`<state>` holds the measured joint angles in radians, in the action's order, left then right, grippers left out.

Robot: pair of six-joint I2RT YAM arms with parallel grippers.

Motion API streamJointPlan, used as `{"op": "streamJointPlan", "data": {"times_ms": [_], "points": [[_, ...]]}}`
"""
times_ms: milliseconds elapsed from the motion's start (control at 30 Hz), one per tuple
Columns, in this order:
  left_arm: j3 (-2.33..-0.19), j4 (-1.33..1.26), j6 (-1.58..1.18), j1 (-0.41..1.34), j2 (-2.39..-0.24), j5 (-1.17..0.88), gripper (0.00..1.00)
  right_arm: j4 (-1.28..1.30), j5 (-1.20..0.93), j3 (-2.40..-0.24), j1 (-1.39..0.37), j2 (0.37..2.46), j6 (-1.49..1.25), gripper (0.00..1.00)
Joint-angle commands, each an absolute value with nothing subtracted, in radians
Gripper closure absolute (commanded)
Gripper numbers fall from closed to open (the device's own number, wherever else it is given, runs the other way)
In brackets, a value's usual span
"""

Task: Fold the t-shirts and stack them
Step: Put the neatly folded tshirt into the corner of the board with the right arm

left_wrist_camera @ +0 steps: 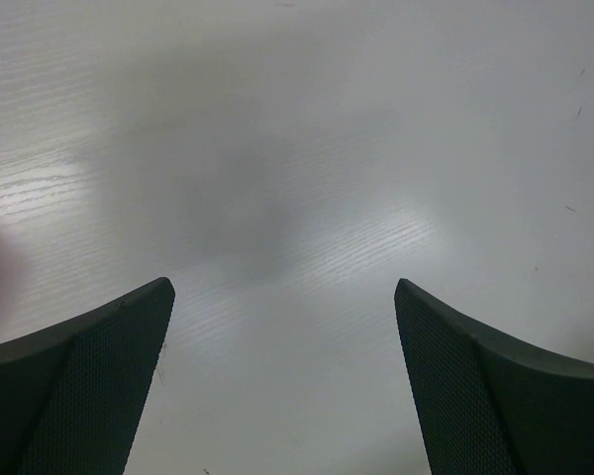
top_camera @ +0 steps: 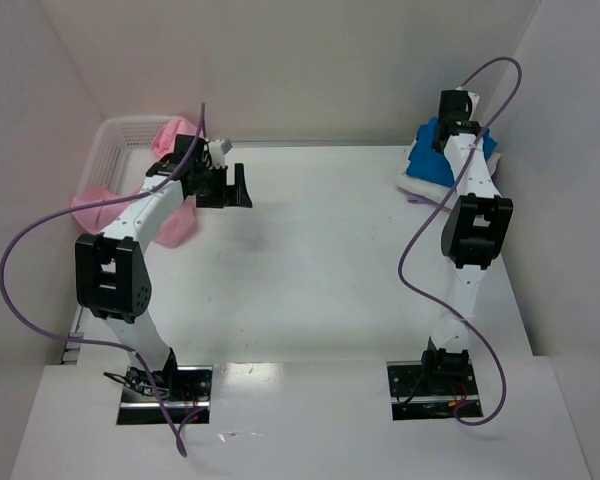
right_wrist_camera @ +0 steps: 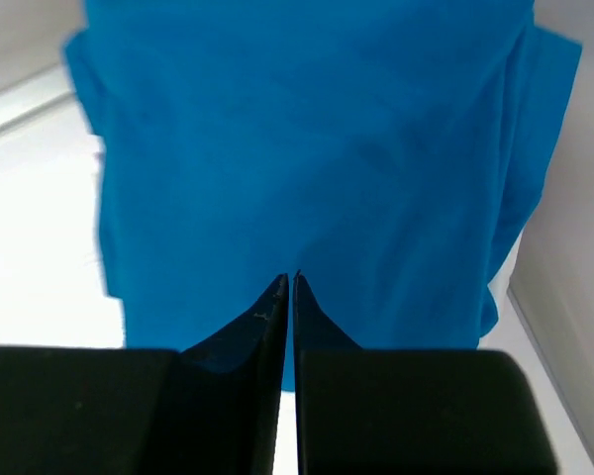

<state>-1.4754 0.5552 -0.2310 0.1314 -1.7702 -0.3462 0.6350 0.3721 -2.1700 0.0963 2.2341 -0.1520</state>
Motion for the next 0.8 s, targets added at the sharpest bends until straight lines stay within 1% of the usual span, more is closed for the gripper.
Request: {"op": "streamJointPlan", "data": {"times_ms": [0, 67, 100, 200, 233, 367, 567, 767], "points": [[-1.480, 0.560, -0.210, 0.126, -1.723, -0.365, 0.00, 0.572, 0.442, -2.163, 0.127, 2.243, -0.164, 0.92], [-1.457, 0.560, -0.219, 0.126, -1.723, -0.365, 0.00, 0.572, 0.442, -2.177, 0.149, 2.269, -0.164, 0.92], [-1.457, 0.560, -0.219, 0.126, -1.723, -0.365, 0.00, 0.572, 0.452, -2.177, 0.149, 2.269, -0.164, 0.95], [-1.457, 0.560, -0.219, 0.126, -1.723, -0.365, 0.00, 0.572, 0.462, -2.177, 0.161, 2.269, -0.164, 0.95], [-1.457, 0.560, -0.219, 0.126, -1.735, -0.365, 0.00, 0.572, 0.486, -2.177, 0.161, 2.269, -0.164, 0.96], [-1.470, 0.560, -0.219, 0.126, -1.756, -0.365, 0.00, 0.563, 0.566, -2.177, 0.170, 2.318, -0.141, 0.96], [-1.479, 0.560, -0.210, 0.126, -1.767, -0.365, 0.00, 0.534, 0.554, -2.187, 0.199, 2.358, -0.132, 0.98], [-1.479, 0.569, -0.201, 0.126, -1.786, -0.374, 0.00, 0.534, 0.555, -2.226, 0.199, 2.457, -0.132, 0.98]]}}
